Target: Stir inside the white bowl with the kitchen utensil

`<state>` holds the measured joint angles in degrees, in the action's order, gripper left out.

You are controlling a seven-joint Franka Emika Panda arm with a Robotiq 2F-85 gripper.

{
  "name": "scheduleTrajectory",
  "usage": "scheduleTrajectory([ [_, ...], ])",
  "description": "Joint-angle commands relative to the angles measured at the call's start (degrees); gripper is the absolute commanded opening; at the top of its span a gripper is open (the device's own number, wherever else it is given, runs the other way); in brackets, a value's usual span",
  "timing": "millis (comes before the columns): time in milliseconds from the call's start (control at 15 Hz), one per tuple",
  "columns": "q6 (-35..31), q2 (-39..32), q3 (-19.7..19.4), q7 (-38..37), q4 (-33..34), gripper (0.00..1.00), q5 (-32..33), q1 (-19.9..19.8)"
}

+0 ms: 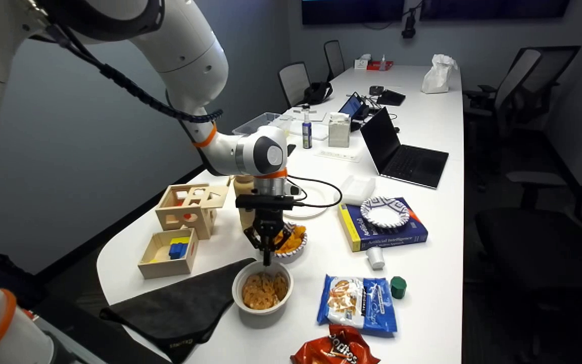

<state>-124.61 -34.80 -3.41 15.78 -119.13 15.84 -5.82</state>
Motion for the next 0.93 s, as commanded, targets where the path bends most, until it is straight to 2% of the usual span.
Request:
scheduleTrajectory([
  [0,0.3,-3.3,1.1,2.5,4.1,0.01,-1.1,-1.0],
  [133,0.3,-4.2,1.1,2.4,5.0,0.01,-1.0,-0.8],
  [200,0.2,-4.4,1.1,2.3,5.1,0.24,-1.1,-0.8],
  [467,-0.3,-4.5,1.1,2.2,5.1,0.50,-1.3,-1.2],
  [733,-0.3,-4.5,1.0,2.3,5.0,0.81,-1.7,-1.6],
  [800,-0.3,-4.4,1.0,2.3,4.9,0.87,-1.7,-1.6],
  [867,-0.4,-4.2,1.0,2.3,4.7,0.89,-1.7,-1.7],
])
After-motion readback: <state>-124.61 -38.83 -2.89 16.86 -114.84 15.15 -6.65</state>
